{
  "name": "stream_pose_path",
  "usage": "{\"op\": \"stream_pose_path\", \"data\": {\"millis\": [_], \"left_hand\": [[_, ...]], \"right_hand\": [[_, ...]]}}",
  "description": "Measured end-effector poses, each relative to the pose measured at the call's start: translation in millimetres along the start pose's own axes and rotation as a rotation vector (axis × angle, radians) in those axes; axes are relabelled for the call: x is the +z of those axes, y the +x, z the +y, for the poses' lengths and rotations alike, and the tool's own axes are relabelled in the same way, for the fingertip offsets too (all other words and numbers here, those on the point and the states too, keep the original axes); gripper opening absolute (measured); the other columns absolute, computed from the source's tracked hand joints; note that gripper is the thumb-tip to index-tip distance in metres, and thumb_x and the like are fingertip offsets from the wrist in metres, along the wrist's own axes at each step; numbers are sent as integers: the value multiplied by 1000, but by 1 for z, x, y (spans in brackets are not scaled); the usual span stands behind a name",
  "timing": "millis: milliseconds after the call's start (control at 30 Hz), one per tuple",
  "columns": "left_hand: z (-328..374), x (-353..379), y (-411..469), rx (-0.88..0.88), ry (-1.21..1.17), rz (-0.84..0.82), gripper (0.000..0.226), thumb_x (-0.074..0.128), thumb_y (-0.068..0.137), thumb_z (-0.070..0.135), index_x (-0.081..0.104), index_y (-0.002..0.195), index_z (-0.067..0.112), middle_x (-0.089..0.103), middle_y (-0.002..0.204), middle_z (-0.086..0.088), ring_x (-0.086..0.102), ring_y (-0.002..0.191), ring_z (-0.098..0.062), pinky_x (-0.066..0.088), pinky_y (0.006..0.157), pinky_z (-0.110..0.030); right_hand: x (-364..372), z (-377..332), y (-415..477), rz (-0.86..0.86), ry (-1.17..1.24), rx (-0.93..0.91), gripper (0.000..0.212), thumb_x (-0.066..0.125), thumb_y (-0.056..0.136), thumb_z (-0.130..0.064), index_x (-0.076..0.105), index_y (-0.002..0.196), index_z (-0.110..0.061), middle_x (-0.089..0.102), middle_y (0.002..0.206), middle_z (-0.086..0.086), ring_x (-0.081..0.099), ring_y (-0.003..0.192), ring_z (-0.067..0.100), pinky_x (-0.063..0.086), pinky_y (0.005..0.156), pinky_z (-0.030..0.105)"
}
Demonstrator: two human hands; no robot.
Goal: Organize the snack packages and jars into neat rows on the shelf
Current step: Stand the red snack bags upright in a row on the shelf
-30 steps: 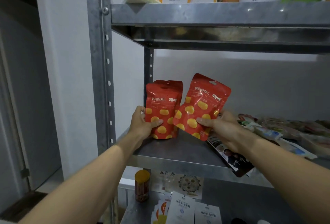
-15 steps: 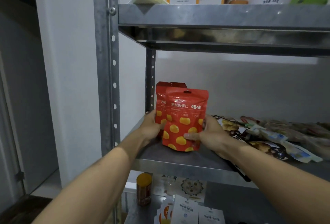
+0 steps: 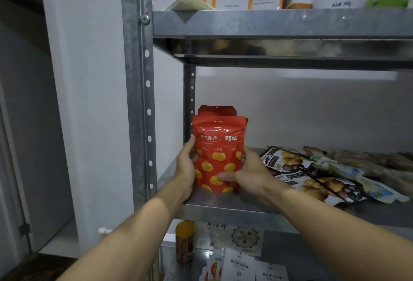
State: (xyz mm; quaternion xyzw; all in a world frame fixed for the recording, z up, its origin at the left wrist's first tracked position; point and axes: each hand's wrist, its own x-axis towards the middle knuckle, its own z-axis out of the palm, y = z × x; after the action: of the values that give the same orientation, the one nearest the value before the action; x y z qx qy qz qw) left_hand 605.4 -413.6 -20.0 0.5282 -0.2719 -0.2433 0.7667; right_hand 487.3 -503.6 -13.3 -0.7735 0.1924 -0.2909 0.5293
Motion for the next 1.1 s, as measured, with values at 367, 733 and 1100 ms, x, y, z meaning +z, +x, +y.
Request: {"op": "stream_pose_path", "data": {"millis": [367, 733, 1100], "left_hand": [[0, -2, 6, 2, -21, -95, 63, 19, 93, 67, 52, 131, 30, 71, 96, 7, 69, 85, -11, 53, 63, -26], [-12, -4, 14, -11, -12, -134, 46, 32, 94, 62, 65, 102, 32, 76, 92, 1, 71, 93, -20, 55, 80, -38], [-6, -12, -3, 118, 330, -1, 60, 42, 89, 65, 44, 134, 26, 62, 124, 3, 62, 106, -15, 52, 87, -30]], "right_hand": [[12, 2, 11, 168, 349, -10, 102, 59, 71, -79, 16, 153, -35, 41, 149, -5, 51, 125, 18, 41, 106, 43], [30, 8, 20, 162, 365, -41, 78, 64, 75, -60, 38, 143, -29, 67, 120, 0, 68, 103, 19, 56, 89, 42], [8, -1, -2, 141, 79, -7, 79, 71, 84, -39, 30, 149, -21, 57, 134, 2, 59, 113, 18, 51, 87, 31]]}}
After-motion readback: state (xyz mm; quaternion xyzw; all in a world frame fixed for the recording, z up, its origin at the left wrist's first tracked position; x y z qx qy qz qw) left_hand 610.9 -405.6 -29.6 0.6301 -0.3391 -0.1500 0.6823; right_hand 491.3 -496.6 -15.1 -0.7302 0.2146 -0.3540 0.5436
